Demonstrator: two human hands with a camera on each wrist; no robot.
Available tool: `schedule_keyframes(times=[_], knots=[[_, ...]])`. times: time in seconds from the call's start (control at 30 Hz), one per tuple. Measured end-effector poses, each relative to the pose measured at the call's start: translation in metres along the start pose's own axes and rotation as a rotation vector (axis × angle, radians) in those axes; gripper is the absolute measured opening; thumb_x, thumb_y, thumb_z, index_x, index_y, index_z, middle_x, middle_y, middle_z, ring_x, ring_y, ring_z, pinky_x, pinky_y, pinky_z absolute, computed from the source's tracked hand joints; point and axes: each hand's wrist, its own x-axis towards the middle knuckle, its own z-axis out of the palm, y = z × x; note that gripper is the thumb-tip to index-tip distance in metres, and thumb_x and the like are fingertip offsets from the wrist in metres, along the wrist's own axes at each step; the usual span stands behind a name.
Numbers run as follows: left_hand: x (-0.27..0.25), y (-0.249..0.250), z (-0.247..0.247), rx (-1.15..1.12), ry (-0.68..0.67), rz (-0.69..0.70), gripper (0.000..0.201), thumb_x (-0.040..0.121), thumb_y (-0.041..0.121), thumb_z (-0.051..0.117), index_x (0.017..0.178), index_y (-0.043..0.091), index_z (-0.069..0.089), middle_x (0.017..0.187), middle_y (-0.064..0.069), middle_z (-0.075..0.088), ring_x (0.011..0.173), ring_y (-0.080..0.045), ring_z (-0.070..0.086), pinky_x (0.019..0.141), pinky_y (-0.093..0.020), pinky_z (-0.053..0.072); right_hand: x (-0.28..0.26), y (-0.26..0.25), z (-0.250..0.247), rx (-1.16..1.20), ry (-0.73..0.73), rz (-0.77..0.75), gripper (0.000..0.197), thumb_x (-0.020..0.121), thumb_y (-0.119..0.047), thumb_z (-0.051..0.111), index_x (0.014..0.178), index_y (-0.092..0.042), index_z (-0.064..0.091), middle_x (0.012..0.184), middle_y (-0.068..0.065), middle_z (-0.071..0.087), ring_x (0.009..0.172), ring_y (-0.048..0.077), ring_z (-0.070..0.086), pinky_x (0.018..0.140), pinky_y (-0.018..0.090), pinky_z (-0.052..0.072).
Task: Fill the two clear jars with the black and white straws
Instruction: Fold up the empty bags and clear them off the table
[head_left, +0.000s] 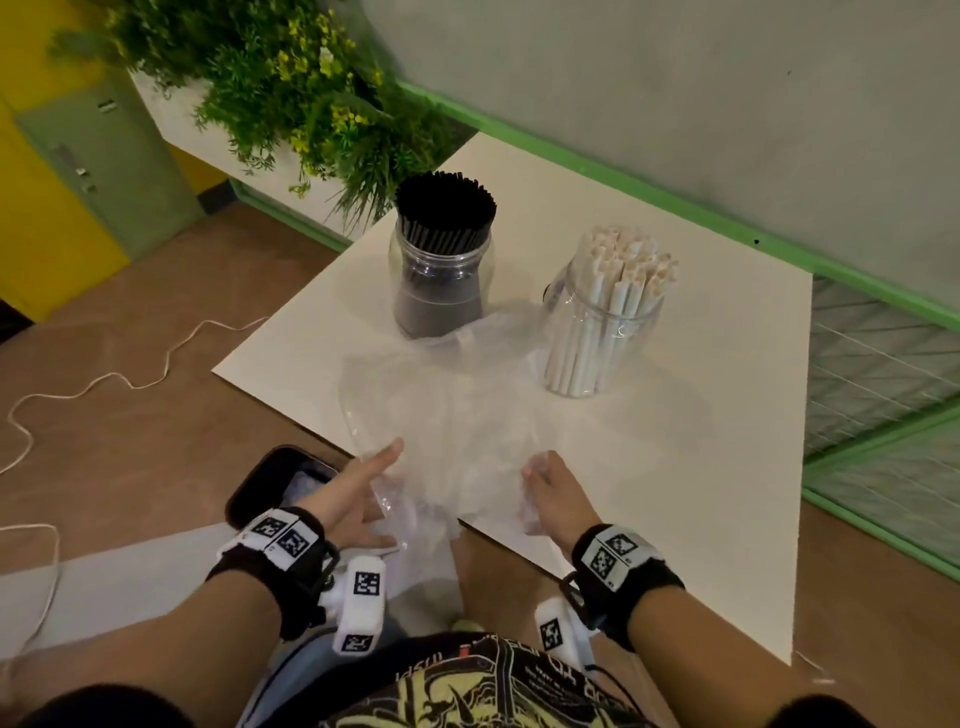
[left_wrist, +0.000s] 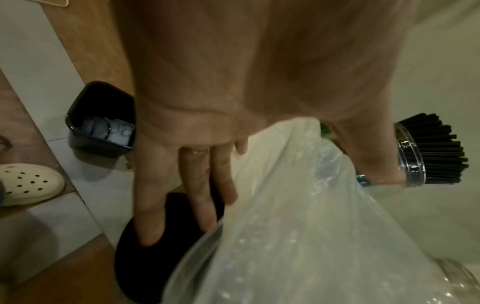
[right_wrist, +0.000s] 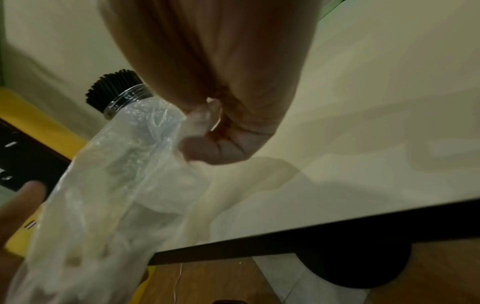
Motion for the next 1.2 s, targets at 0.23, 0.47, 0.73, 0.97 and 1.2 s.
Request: schedule_keyframes(times=[0.23, 0.47, 0.73, 0.97, 1.2], knots=[[0.004, 0.003, 0.008, -0.056, 0.009, 0.18, 0.012, 0.091, 0.011, 0.056, 0.093, 0.001, 0.061, 0.091, -0.021, 0.062, 0.072, -0.026, 0.065, 0.066, -0.035, 0.056, 0.0, -0.009, -0.002, -0.106, 0.057, -0.125, 0.025, 0.095, -0.043, 0.051, 0.091, -0.019, 0.046, 0.086, -0.003, 0.056, 0.072, 0.015, 0.051, 0.053, 0.024, 0.038], [-0.002, 0.011, -0.006, 0.04, 0.364, 0.361, 0.019, 0.098, 0.01, 0.047, 0.081, 0.014, 0.054, 0.069, -0.008, 0.051, 0.055, -0.019, 0.05, 0.041, -0.02, 0.042, -0.001, -0.002, -0.048, -0.234, 0.144, -0.23, 0.028, 0.083, -0.036, 0.071, 0.093, -0.018, 0.051, 0.07, 0.004, 0.046, 0.061, 0.013, 0.041, 0.053, 0.015, 0.034], [-0.007, -0.007, -0.006, 0.28, 0.179, -0.036, 0.03, 0.087, 0.043, 0.063, 0.098, 0.017, 0.052, 0.103, -0.01, 0.059, 0.098, -0.031, 0.058, 0.077, -0.038, 0.051, -0.009, 0.017, -0.058, -0.939, 0.235, -0.737, 0.052, 0.086, -0.054, 0.054, 0.125, -0.021, 0.044, 0.127, 0.006, 0.045, 0.113, 0.024, 0.045, 0.094, 0.039, 0.042], [0.004, -0.033, 0.003, 0.323, -0.16, -0.253, 0.053, 0.07, 0.029, 0.081, 0.113, 0.006, 0.06, 0.101, -0.011, 0.062, 0.066, -0.013, 0.053, 0.052, -0.02, 0.041, -0.005, 0.041, -0.026, -1.318, -0.382, -0.563, 0.084, 0.081, -0.071, 0.034, 0.15, -0.029, 0.013, 0.161, 0.0, -0.001, 0.147, 0.025, -0.006, 0.116, 0.045, 0.006], [0.007, -0.036, 0.003, 0.105, -0.158, -0.256, 0.029, 0.09, 0.03, 0.061, 0.109, 0.011, 0.051, 0.108, -0.012, 0.059, 0.088, -0.025, 0.07, 0.078, -0.044, 0.048, -0.002, 0.042, -0.017, -1.282, -0.359, -0.441, 0.077, 0.085, -0.066, 0.023, 0.151, -0.034, 0.003, 0.159, -0.007, -0.017, 0.145, 0.016, -0.019, 0.12, 0.044, 0.007]])
